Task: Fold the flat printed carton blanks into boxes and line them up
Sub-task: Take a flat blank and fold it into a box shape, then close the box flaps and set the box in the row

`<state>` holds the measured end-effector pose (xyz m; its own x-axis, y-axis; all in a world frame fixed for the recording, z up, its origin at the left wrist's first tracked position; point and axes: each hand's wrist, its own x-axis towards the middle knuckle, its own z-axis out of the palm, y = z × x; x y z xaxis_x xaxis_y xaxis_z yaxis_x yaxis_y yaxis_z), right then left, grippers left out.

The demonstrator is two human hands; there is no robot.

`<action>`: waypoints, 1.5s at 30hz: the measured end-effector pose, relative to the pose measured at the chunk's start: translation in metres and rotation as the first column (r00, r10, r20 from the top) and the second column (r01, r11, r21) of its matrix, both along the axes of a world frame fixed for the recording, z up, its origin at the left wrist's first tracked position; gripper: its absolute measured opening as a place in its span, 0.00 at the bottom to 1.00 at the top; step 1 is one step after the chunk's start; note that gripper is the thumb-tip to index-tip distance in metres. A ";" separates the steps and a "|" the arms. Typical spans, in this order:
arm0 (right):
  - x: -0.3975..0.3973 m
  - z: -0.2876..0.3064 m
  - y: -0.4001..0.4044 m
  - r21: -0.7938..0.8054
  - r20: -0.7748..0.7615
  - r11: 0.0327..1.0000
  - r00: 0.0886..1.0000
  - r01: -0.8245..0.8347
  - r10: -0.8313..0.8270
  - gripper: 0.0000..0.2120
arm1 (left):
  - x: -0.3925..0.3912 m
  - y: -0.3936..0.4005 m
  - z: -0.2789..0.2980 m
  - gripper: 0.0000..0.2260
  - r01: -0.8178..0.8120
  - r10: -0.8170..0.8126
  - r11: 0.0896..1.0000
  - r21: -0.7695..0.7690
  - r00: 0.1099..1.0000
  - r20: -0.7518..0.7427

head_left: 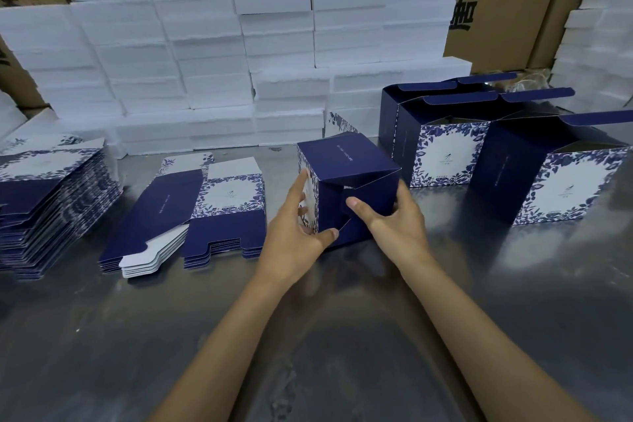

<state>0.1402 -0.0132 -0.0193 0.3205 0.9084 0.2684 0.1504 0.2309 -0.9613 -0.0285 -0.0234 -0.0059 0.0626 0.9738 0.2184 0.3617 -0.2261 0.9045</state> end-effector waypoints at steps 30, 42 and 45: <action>0.003 0.032 -0.011 -0.153 -0.341 0.945 0.913 -0.290 0.225 0.45 | 0.005 -0.011 0.024 0.26 -0.051 0.050 0.999 -0.013 0.851 0.523; 0.018 0.028 -0.010 -0.118 -0.417 0.943 0.877 -0.311 0.237 0.13 | 0.002 -0.022 0.032 0.11 -0.057 -0.047 0.937 0.346 0.958 0.285; 0.021 0.028 -0.008 -0.111 -0.317 0.969 0.932 -0.222 0.177 0.20 | 0.010 -0.027 0.033 0.06 -0.076 -0.033 0.939 0.336 0.952 0.306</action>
<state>0.1614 -0.0210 0.0090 0.1745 0.9834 0.0502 -0.1878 0.0833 -0.9787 -0.0188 -0.0501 0.0267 -0.0793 0.8370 0.5414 0.0918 -0.5346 0.8401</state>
